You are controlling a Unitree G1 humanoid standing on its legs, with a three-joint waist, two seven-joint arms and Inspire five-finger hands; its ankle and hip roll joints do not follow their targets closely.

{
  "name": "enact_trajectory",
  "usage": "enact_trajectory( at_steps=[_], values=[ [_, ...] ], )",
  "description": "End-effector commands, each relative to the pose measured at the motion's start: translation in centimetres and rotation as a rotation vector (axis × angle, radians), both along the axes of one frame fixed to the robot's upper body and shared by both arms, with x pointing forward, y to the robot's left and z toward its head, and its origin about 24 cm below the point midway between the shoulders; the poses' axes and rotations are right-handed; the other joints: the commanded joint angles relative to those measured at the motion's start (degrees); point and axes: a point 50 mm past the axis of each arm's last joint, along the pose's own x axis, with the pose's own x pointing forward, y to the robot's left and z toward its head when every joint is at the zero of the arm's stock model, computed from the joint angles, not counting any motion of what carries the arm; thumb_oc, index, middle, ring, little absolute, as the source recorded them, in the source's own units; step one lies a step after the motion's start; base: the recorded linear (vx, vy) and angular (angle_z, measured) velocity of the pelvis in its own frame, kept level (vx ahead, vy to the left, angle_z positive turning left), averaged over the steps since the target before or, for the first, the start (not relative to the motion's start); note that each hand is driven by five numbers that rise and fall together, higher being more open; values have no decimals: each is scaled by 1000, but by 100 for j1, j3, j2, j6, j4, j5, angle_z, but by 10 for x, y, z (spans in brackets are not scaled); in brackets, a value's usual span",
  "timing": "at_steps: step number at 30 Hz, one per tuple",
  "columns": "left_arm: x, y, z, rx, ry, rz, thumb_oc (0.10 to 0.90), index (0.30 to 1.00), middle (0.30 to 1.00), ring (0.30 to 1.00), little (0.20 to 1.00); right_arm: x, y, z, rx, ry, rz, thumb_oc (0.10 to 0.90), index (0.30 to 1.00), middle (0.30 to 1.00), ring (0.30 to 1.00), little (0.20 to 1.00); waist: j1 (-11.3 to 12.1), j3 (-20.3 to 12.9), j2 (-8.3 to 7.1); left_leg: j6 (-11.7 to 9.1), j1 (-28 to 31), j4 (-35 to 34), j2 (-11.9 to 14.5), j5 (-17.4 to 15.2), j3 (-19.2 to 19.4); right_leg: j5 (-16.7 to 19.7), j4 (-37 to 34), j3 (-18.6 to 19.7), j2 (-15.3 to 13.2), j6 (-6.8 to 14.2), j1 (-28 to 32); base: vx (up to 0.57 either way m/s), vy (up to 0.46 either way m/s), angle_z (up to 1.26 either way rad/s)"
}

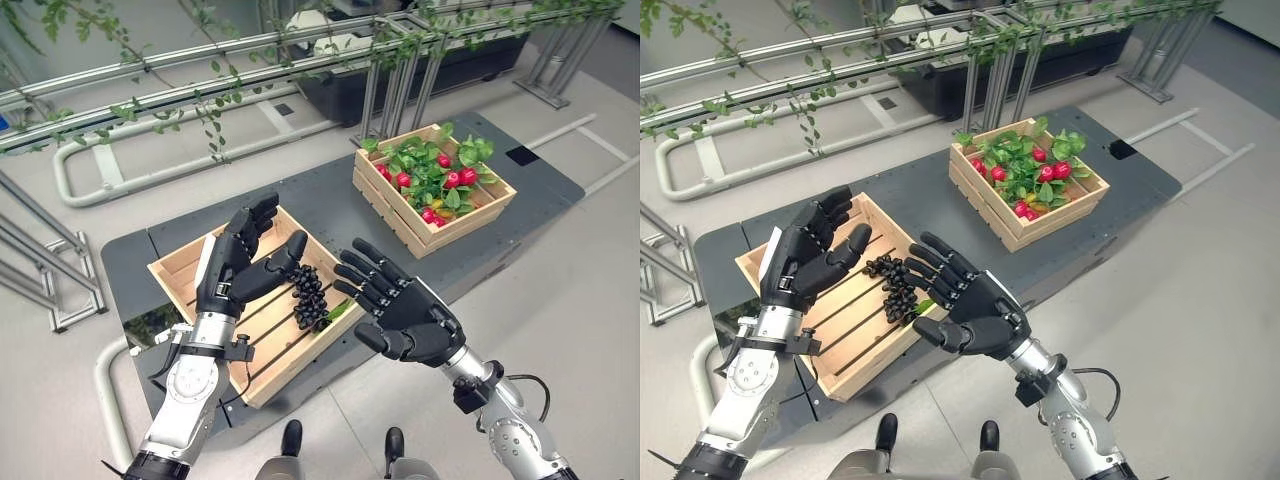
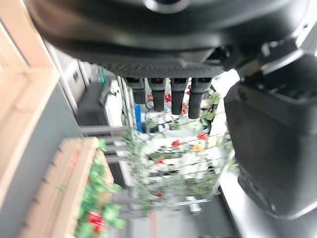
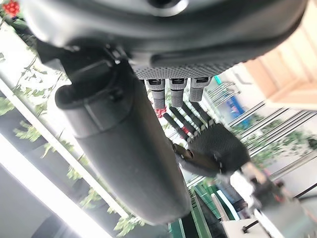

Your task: Pick up the fruits from the basket on one side to the basket on the other side

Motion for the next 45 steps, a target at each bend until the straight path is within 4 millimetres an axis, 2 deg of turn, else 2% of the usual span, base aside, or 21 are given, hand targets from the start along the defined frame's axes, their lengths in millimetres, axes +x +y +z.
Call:
enact_trajectory(
  at_steps=[1,3,8,9,11,12,14,18,25,31,35,41,45],
  values=[
    [11,11,42,131,-259,60,800,900,900,900,900,9,-4,42,110,-182,-51,800,900,900,900,900,-166,-405,-51,11,254,135,-195,-562,280,227,412,-76,-48,-112,-442,30,-167,-9],
    [17,21,44,268,-284,138,800,900,900,900,900,9,-12,36,56,-168,-72,800,900,900,900,900,-281,-386,-9,-60,174,90,-95,-469,308,148,393,-94,63,-206,-475,-3,-110,-8],
    [23,38,44,439,-316,239,800,900,900,900,900,9,-31,26,-10,-124,-135,800,900,900,900,900,-436,-298,67,-150,81,29,-18,-354,299,38,453,-129,177,-298,-548,-17,-40,-4],
    [27,43,44,523,-330,285,800,900,900,900,900,10,-37,21,-32,-112,-162,800,900,900,900,900,-502,-246,109,-172,20,31,-28,-340,277,-16,527,-125,203,-318,-626,-67,32,3],
    [36,48,46,677,-380,386,800,900,900,900,900,15,-48,18,-85,-99,-218,800,900,900,900,900,-616,-49,187,-200,-161,95,-81,-327,233,-94,733,-89,219,-345,-860,-127,66,3],
    [36,48,47,684,-386,390,800,900,900,900,900,15,-49,17,-87,-99,-220,800,900,900,900,900,-618,-41,191,-200,-179,105,-84,-329,230,-102,752,-90,216,-346,-880,-125,80,4],
    [46,54,52,831,-432,477,800,900,900,900,900,21,-55,19,-131,-111,-245,800,900,900,900,900,-731,226,266,-214,-409,237,-154,-322,209,-128,988,-14,195,-365,-1182,-169,132,2],
    [58,57,65,992,-496,588,800,900,900,900,900,28,-60,23,-146,-126,-259,800,900,900,900,900,-834,558,303,-206,-783,572,-262,-361,204,-128,1233,104,135,-391,-1518,-119,109,-6],
    [68,61,79,1208,-564,668,800,900,900,900,900,36,-61,30,-176,-141,-313,800,900,900,900,900,-841,1035,318,-183,-1373,1077,-423,-420,250,-86,1345,158,17,-402,-1803,-94,54,-4],
    [72,61,87,1366,-571,654,800,900,900,900,900,39,-61,36,-151,-152,-332,800,900,900,900,900,-828,1293,305,-174,-1619,1263,-436,-437,301,-55,1315,182,5,-414,-1878,-61,1,2],
    [80,58,91,1547,-555,662,800,900,900,900,900,42,-58,47,-149,-189,-330,800,900,900,900,900,-849,1478,330,-179,-1794,1366,-426,-412,292,-23,1307,192,15,-408,-1945,-59,-25,3],
    [93,49,98,1740,-552,673,800,900,900,900,900,49,-45,57,-134,-219,-309,800,900,900,900,900,-892,1687,365,-236,-1901,1300,-376,-282,325,51,1167,158,34,-398,-1941,-38,-31,0],
    [102,47,105,1781,-570,744,800,900,900,900,900,54,-39,61,-112,-233,-313,800,900,900,900,900,-912,1791,338,-266,-1983,1291,-346,-222,332,81,1127,140,44,-407,-1969,-44,-48,-2]
  ],
)
